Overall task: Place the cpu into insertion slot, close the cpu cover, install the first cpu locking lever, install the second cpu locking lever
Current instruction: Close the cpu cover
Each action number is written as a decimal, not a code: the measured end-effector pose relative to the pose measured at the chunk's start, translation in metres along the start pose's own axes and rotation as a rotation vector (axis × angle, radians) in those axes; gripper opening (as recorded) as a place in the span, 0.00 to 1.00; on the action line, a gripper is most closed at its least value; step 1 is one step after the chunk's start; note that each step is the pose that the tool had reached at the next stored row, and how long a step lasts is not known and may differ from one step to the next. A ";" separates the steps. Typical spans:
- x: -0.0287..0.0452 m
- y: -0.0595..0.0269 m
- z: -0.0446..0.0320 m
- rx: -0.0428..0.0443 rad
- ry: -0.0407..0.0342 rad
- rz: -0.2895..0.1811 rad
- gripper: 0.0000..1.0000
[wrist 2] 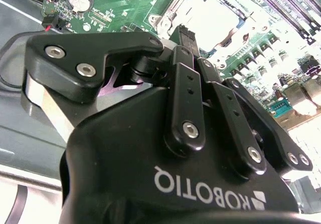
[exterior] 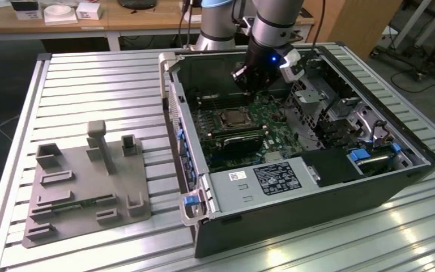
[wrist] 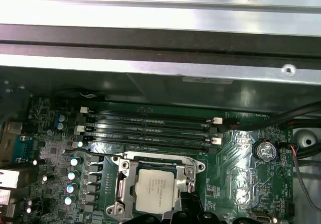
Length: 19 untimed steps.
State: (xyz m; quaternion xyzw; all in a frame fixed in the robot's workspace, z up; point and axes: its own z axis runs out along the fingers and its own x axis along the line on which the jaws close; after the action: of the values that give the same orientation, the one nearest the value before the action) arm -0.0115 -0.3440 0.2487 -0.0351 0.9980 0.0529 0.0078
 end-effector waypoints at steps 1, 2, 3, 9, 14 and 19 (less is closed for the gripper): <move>0.0013 0.0001 0.0000 0.0004 -0.0043 0.000 0.10; 0.0019 0.0001 0.0001 0.0008 -0.0055 -0.001 0.10; 0.0019 0.0001 0.0002 0.0009 -0.0055 -0.001 0.10; 0.0040 -0.0032 0.0017 0.0067 -0.0052 -0.001 0.10; 0.0086 -0.0099 0.0027 0.0152 -0.0047 -0.001 0.10; 0.0095 -0.0108 0.0029 0.0219 -0.0036 -0.008 0.10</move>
State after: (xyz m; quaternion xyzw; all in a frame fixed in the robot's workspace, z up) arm -0.0202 -0.3550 0.2444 -0.0390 0.9983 0.0420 0.0102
